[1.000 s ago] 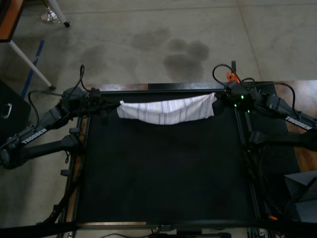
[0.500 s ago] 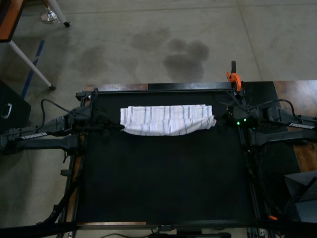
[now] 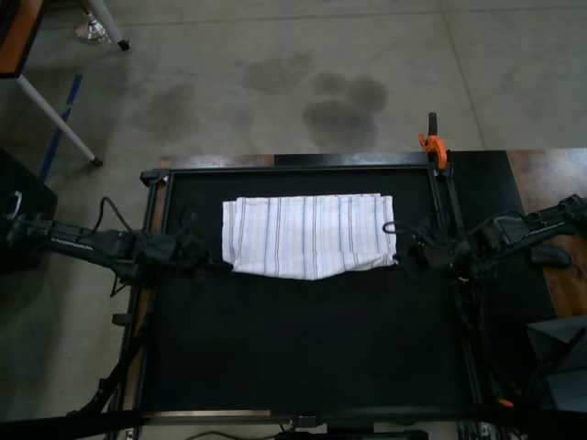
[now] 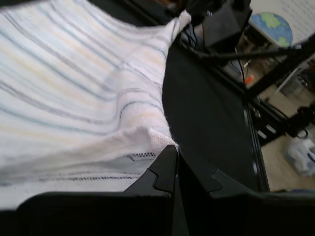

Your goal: Fold the towel

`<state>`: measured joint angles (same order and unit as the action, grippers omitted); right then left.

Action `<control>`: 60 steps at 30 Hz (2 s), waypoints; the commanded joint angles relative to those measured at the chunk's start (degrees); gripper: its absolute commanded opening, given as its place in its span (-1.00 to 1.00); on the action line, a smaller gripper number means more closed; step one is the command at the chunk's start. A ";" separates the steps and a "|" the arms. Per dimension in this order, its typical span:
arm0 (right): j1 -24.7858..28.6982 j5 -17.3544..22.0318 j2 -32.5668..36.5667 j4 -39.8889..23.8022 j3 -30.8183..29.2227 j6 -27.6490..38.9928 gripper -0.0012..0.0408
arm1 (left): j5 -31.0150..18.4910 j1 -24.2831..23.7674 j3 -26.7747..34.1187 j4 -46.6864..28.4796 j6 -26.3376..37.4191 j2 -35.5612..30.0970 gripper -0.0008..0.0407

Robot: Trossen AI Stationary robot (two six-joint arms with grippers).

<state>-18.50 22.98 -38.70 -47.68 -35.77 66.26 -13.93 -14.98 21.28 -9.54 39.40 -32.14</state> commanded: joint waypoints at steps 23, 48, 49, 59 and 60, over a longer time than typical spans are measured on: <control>-27.12 1.57 -17.09 2.64 0.63 27.91 -0.94 | -6.91 -21.90 -4.81 11.45 17.03 -17.31 -0.96; -32.50 -6.64 -32.54 13.60 0.66 34.45 -0.94 | -3.91 -27.65 -4.81 19.04 26.40 -34.88 -0.96; -32.61 -7.10 -32.54 13.55 0.66 34.47 -0.93 | -3.82 -27.65 -4.81 19.04 26.45 -34.97 -0.96; -33.64 -11.63 -32.74 13.44 0.68 35.93 -0.83 | 1.38 -27.65 -4.81 19.08 27.74 -35.01 -0.96; -33.64 -11.72 -32.81 13.33 0.68 36.52 -0.81 | 2.01 -27.65 -4.81 19.06 27.71 -35.01 -0.96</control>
<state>-52.14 11.22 -71.35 -34.37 -35.09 102.15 -12.67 -42.65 16.45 9.50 67.20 -67.22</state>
